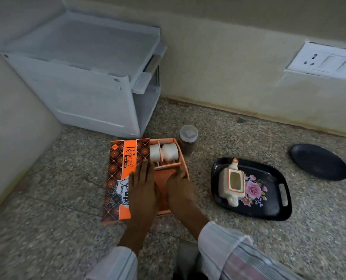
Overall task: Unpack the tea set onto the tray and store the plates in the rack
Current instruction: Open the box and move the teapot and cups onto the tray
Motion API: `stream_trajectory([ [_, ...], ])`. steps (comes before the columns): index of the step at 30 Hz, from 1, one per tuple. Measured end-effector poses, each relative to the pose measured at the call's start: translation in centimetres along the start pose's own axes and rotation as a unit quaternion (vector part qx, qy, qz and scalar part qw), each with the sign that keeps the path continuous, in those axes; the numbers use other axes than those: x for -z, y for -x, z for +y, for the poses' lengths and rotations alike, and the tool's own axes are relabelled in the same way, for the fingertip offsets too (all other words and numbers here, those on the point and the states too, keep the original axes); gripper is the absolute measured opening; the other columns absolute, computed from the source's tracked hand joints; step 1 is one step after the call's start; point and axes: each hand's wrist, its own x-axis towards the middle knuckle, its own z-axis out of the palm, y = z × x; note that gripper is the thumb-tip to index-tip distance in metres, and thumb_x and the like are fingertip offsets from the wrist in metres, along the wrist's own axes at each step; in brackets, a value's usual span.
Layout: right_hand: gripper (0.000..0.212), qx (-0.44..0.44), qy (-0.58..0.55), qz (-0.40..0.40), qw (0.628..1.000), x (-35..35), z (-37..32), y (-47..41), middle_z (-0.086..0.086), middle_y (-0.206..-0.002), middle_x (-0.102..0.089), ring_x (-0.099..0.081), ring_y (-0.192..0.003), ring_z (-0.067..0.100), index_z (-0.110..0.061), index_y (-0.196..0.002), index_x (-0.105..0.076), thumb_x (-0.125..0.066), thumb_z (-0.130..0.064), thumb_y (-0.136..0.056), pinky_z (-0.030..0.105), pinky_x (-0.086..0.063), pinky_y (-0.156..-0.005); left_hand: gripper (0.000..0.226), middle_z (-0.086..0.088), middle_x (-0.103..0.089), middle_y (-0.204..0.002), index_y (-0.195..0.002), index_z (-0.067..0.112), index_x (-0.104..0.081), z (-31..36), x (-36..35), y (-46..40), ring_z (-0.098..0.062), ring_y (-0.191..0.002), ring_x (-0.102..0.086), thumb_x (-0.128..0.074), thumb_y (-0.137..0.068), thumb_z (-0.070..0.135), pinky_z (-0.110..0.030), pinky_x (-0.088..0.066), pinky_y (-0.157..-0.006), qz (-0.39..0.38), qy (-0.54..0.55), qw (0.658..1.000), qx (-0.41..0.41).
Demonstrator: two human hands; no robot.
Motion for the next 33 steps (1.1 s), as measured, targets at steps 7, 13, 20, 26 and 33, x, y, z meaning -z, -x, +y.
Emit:
stream_trajectory([
  [7, 0.029, 0.035, -0.081, -0.018, 0.996, 2.0, 0.1, -0.9, 0.013, -0.126, -0.065, -0.064, -0.115, 0.032, -0.007, -0.121, -0.065, -0.046, -0.011, -0.099, 0.039, -0.052, -0.092, 0.059, -0.006, -0.035, -0.159, -0.147, 0.016, -0.042, -0.5, -0.2, 0.1, -0.026, -0.148, -0.028, -0.037, -0.089, 0.023, -0.048, -0.022, -0.12, -0.018, 0.005, 1.0, -0.002],
  [13, 0.045, 0.065, -0.261, -0.064, 0.961, 1.4, 1.4, -1.1, 0.014, -0.137, -0.06, -0.059, -0.124, 0.034, -0.01, -0.134, -0.057, -0.05, -0.032, -0.095, 0.039, -0.048, -0.096, 0.058, -0.005, -0.034, -0.159, -0.146, 0.017, -0.042, -0.7, -0.6, 0.0, -0.025, -0.148, -0.028, -0.041, -0.089, 0.028, -0.048, -0.022, -0.121, -0.022, 0.006, 1.0, 0.002],
  [20, 0.055, 0.068, -0.221, 0.004, 0.973, -0.1, 0.1, -0.6, 0.022, -0.149, -0.045, -0.05, -0.132, 0.038, -0.004, -0.148, -0.042, -0.05, -0.027, -0.099, 0.046, -0.047, -0.105, 0.055, -0.006, -0.036, -0.158, -0.145, 0.015, -0.044, -0.6, -0.6, 0.0, -0.025, -0.147, -0.031, -0.04, -0.092, 0.026, -0.047, -0.023, -0.12, -0.004, 0.009, 1.0, 0.006],
  [26, 0.051, 0.072, -0.206, -0.01, 0.976, -1.0, -0.8, -0.2, 0.028, -0.151, -0.041, -0.041, -0.139, 0.042, 0.001, -0.15, -0.034, -0.041, -0.021, -0.105, 0.049, -0.041, -0.111, 0.054, -0.009, -0.039, -0.156, -0.142, 0.012, -0.048, -1.0, -0.5, 0.2, -0.03, -0.144, -0.035, -0.035, -0.092, 0.026, -0.051, -0.026, -0.118, 0.022, 0.027, 0.999, -0.013],
  [33, 0.06, 0.018, -0.323, 0.057, 0.944, 3.0, 5.1, 3.0, 0.015, -0.128, -0.057, -0.063, -0.105, 0.036, -0.025, -0.146, -0.042, -0.053, -0.05, -0.093, 0.037, -0.05, -0.082, 0.057, -0.014, -0.04, -0.155, -0.145, 0.007, -0.045, 2.4, 0.2, -0.2, -0.032, -0.144, -0.035, -0.029, -0.098, 0.034, -0.051, -0.028, -0.117, 0.047, 0.107, 0.992, -0.048],
])
